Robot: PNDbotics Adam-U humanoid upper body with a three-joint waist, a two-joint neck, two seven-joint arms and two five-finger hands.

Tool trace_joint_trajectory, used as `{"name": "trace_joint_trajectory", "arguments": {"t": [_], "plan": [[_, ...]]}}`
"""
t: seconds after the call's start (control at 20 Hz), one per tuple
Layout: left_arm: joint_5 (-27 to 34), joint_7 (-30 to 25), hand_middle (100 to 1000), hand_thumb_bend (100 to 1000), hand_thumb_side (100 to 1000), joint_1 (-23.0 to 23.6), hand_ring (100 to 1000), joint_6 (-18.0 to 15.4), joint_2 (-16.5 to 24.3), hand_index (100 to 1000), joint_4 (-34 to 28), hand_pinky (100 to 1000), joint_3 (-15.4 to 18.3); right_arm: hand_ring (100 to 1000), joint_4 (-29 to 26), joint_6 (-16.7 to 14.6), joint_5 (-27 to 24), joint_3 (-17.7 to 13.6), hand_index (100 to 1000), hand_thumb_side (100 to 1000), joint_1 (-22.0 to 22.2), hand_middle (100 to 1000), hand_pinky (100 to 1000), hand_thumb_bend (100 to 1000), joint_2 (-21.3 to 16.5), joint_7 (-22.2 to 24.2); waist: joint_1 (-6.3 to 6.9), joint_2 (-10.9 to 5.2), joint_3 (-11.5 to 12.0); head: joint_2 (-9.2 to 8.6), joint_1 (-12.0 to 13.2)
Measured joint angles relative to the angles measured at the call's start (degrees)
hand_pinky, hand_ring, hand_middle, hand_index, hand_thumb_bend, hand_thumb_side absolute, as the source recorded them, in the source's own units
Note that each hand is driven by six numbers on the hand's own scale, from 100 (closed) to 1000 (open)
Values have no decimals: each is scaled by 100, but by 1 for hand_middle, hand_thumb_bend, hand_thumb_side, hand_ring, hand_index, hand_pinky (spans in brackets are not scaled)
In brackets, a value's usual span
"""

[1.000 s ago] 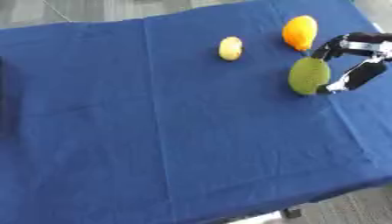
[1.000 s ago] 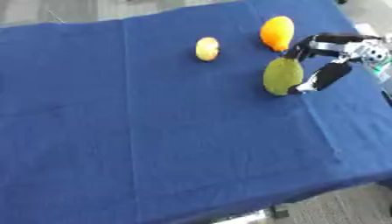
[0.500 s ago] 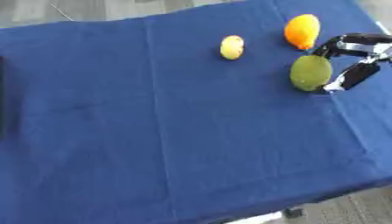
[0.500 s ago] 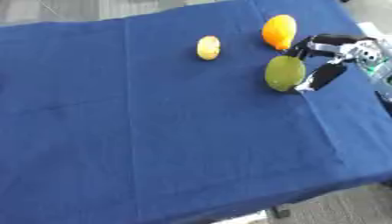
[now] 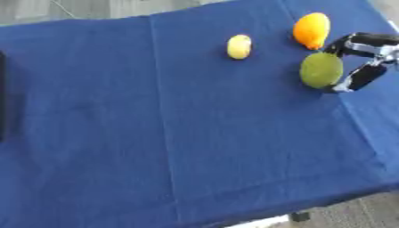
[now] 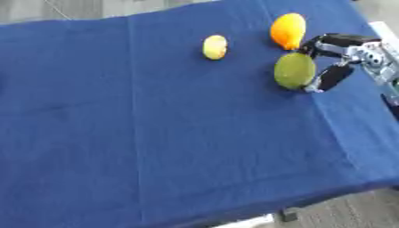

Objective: Pick up the objects with one hand, pass them to the other hand, and then place them into the box on the other side of the table.

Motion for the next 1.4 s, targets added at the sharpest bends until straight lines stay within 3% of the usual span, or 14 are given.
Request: {"name": "trace_joint_trajectory", "arguments": {"t": [0.25,0.45,0.7,1.4], "plan": [[1,-1,891,677,661,10,861,0,0,878,-17,748,0,725,65,-13,16,39,716,100,-50,598,809,449,90,-194,9,0,18,0,-1],[1,-2,891,675,662,14,861,2,-1,878,-35,749,0,700,107,38,-115,72,668,100,-46,546,795,361,124,-446,9,1,19,0,-1],[1,-6,891,673,663,17,861,5,-1,878,-36,749,0,697,85,129,-339,75,659,100,29,536,793,319,137,-698,6,1,20,0,11],[1,-24,892,668,665,43,861,23,0,879,-37,750,0,703,-621,230,-906,64,677,100,262,553,794,348,-163,-184,-57,-3,-8,1,60]]}}
